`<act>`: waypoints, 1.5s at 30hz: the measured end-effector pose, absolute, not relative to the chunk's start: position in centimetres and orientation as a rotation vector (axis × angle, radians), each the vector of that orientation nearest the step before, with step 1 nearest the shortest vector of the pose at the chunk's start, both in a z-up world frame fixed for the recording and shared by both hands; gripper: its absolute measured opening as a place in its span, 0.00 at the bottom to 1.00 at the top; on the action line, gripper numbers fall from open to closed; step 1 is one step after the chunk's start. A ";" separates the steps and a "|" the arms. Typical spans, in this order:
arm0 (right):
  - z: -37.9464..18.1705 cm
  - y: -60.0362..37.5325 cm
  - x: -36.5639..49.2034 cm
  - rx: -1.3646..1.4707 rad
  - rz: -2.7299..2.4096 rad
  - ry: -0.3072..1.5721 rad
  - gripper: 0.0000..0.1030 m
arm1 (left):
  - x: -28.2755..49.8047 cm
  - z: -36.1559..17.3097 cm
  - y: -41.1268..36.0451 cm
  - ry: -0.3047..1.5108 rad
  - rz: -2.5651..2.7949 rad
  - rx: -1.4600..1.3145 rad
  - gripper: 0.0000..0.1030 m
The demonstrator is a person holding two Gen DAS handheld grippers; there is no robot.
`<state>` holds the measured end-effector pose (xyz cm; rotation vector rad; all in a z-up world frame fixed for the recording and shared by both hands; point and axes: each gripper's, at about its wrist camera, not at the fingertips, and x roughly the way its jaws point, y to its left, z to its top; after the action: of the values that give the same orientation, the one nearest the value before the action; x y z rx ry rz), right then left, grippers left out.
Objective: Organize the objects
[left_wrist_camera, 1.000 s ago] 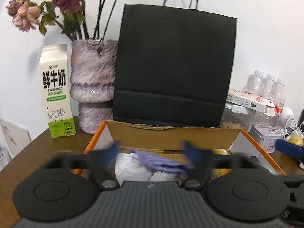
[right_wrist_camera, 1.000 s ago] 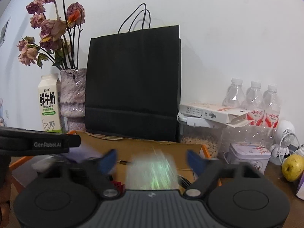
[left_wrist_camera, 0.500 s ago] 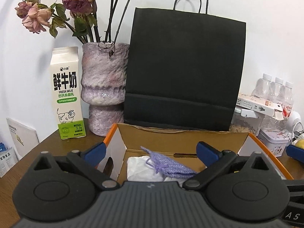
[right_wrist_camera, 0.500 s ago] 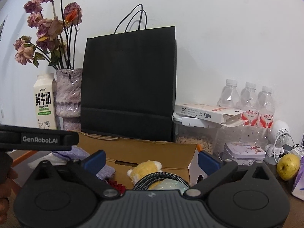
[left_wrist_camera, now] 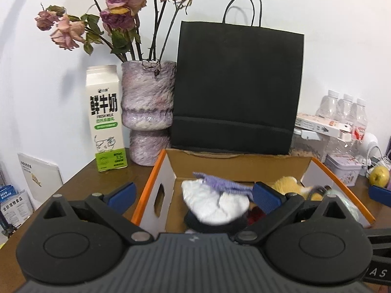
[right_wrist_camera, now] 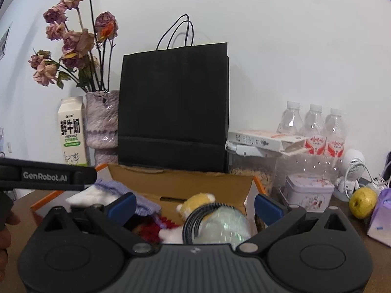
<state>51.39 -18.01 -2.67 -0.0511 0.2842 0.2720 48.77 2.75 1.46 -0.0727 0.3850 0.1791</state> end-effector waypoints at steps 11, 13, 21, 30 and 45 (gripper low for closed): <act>-2.1 -18.9 43.8 -0.034 0.273 0.330 1.00 | 40.5 2.6 2.1 0.390 0.156 -0.068 1.00; -1.6 -19.0 42.2 -0.036 0.279 0.340 1.00 | 38.9 3.1 1.8 0.385 0.152 -0.063 1.00; 0.4 -19.9 34.6 -0.025 0.283 0.338 1.00 | 32.0 4.4 1.4 0.398 0.131 -0.073 1.00; 1.4 -21.3 27.1 0.005 0.288 0.338 1.00 | 24.2 4.9 0.4 0.420 0.116 -0.035 1.00; 2.2 -21.7 20.3 -0.015 0.315 0.321 1.00 | 17.8 4.4 -0.3 0.448 0.114 -0.034 1.00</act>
<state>20.34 -21.67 2.20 -0.0152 0.3211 0.3148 17.84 -0.26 4.45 -0.0342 0.4481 0.1137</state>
